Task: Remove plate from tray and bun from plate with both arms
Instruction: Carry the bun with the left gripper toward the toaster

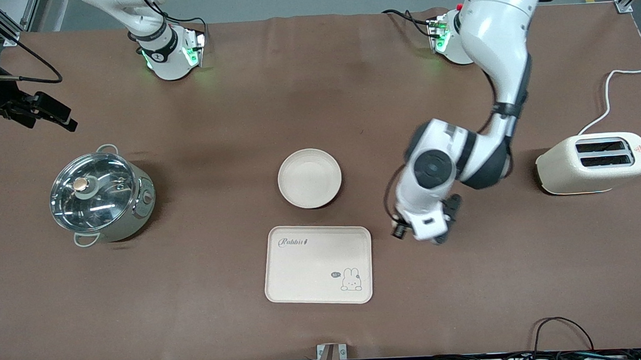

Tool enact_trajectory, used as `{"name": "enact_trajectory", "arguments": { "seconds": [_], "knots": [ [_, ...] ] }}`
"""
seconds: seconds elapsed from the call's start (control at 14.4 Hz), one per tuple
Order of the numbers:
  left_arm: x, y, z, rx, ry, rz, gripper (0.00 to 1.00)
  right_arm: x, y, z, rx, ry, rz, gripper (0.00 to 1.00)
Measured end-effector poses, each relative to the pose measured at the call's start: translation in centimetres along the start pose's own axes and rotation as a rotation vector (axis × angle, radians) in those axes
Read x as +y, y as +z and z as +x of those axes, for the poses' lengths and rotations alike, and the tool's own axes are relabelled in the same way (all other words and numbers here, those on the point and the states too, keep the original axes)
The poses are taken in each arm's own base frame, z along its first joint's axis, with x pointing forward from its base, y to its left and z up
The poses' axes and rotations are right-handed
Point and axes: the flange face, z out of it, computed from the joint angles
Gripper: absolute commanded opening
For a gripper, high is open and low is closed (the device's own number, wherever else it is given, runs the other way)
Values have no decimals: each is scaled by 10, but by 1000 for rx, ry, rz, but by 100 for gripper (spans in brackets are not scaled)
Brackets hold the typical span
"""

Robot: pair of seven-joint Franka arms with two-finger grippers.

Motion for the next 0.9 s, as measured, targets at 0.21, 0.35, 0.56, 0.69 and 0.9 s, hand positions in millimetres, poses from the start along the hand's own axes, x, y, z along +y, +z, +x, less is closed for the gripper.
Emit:
{"name": "enact_trajectory", "arguments": {
  "seconds": [0.21,0.35,0.56,0.69,0.9],
  "knots": [
    [-31,57,50,41,3,84,45,1,-2,0,1,-23,-6,100],
    [-42,76,62,36,-5,113,94,3,-6,1,9,-32,-6,100],
    [-44,79,60,33,-3,116,100,8,-16,3,28,-41,-6,100],
    [-39,63,64,40,-6,86,100,12,-18,5,34,-54,-28,100],
    [-29,5,73,60,37,0,100,27,-19,6,7,-129,-46,100]
  ]
}}
